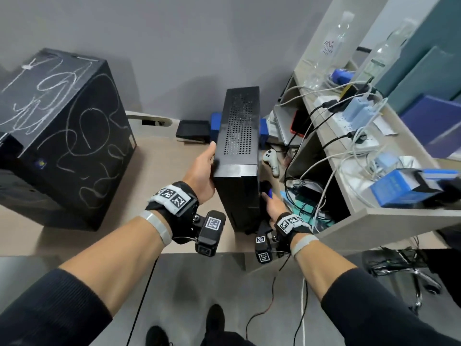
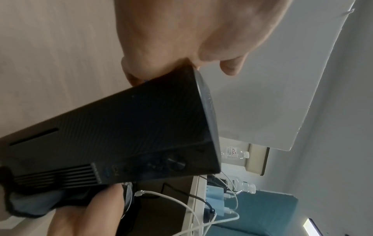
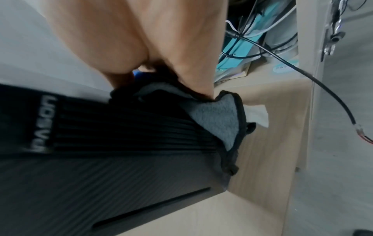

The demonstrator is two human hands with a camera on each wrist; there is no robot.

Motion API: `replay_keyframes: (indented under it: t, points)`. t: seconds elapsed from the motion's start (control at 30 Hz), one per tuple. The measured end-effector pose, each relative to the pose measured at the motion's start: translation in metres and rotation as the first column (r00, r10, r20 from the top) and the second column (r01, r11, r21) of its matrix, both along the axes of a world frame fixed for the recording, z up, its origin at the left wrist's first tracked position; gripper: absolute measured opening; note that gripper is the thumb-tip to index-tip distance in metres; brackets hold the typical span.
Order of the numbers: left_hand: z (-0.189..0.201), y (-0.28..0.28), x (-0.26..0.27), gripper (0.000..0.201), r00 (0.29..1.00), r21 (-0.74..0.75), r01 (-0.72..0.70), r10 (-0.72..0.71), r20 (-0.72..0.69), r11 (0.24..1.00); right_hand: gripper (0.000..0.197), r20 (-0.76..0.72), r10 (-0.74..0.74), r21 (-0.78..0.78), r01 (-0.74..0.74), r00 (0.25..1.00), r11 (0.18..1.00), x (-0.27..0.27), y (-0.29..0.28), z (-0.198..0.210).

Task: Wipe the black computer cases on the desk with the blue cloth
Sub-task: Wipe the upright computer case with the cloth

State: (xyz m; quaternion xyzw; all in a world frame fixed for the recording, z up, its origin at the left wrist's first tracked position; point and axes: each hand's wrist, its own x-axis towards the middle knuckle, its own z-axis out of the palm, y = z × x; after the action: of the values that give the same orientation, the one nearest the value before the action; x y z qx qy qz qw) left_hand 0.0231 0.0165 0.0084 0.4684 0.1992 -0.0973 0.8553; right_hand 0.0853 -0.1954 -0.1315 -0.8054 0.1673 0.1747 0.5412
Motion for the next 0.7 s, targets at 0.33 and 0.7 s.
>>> replay_keyframes:
  t: [0.33,0.7]
  points:
    - [-0.018,0.014,0.006,0.042,0.997,0.017,-0.076,0.075,0.015,0.997,0.021,0.152,0.06,-0.11,-0.044,0.987,0.993,0.025,0.018,0.001]
    - [-0.004,0.016,0.014,0.047,0.996,0.116,-0.082,0.076,0.054,0.99,0.025,0.18,0.003,0.175,-0.035,0.984,0.984,0.029,0.061,0.029]
